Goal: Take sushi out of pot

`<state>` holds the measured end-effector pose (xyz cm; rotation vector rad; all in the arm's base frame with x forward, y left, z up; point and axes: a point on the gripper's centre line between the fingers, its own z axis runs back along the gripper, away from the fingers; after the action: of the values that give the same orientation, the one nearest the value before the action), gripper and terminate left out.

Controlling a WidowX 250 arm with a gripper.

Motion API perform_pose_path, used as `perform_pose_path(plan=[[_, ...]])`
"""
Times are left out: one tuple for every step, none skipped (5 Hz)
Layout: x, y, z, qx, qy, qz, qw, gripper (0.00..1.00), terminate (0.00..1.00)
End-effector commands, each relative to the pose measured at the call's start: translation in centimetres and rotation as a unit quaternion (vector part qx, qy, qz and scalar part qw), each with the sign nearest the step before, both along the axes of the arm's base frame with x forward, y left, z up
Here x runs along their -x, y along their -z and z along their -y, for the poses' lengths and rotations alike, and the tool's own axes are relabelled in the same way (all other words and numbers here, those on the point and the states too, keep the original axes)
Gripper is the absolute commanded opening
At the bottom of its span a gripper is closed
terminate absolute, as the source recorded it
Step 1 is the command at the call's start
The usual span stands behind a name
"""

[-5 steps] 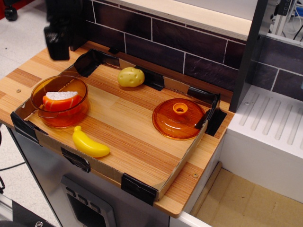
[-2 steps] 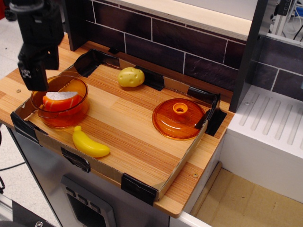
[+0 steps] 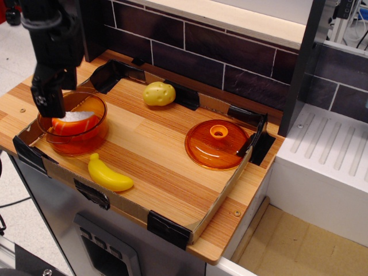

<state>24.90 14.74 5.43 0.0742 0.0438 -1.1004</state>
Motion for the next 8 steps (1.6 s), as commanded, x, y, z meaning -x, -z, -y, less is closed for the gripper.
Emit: perform_pose_path(plan=[[-1.4, 1.0, 0.1, -0.023, 0.003, 0.008, 0.9997, 1.00, 0.00], [-1.3, 1.6, 0.2, -0.027, 0.005, 0.006, 0.9996, 1.00, 0.00], [-1.4, 2.3, 0.2, -0.032, 0.003, 0.004, 0.9995, 1.00, 0.00], [-1.5, 3.0, 0.3, -0.038, 0.000, 0.001, 0.9993, 1.00, 0.00], [-1.7, 3.1, 0.3, -0.037, -0.007, -0.001, 0.9993, 0.00, 0.00], [-2.5, 2.7, 0.0, -0.031, -0.024, 0.012, 0.9991, 0.00, 0.00], [-2.8, 1.2, -0.3, -0.032, -0.027, 0.015, 0.9990, 0.00, 0.00], [-3.4, -2.2, -0.4, -0.021, -0.043, 0.028, 0.9984, 0.00, 0.00]])
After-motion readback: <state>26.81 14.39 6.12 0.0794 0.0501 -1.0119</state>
